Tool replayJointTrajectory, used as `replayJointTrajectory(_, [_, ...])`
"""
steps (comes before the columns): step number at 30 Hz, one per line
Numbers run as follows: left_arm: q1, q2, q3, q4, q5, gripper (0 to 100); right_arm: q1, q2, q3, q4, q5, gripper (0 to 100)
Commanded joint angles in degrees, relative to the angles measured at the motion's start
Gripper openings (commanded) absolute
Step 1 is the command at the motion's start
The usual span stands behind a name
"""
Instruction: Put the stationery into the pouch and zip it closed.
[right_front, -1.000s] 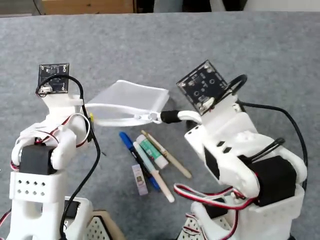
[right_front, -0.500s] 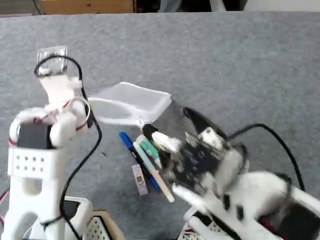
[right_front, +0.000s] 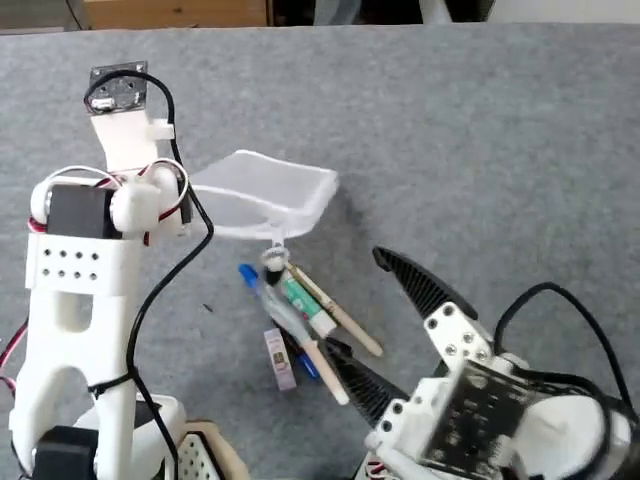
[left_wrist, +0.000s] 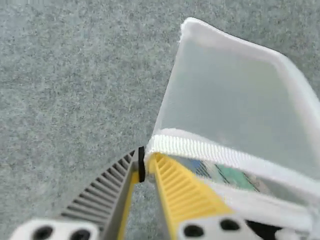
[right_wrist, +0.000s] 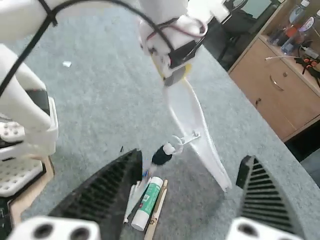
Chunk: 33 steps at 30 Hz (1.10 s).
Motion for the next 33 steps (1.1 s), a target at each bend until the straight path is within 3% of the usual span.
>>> replayJointTrajectory(1, [2.95,-0.09,-8.84,6.77,0.62,3,-0.62,-0.13,1.01,0.18,1.49,31.2])
replayJointTrajectory(7, [6.55,-0.7,-16.92,10.02,0.88,3,-0.53,-0.13,1.1,0.18,1.32,31.2])
replayJointTrajectory(16, [6.64,-0.7,-17.01,10.11,4.66,3,-0.18,0.31,5.58,-0.18,1.49,31.2])
replayJointTrajectory(25, [6.02,-0.7,-11.65,10.11,4.57,3,15.12,2.86,19.12,-17.05,5.19,31.0])
replayJointTrajectory(33, [5.93,-0.7,-9.1,10.02,4.4,3,18.9,19.65,15.6,-22.68,5.01,31.0])
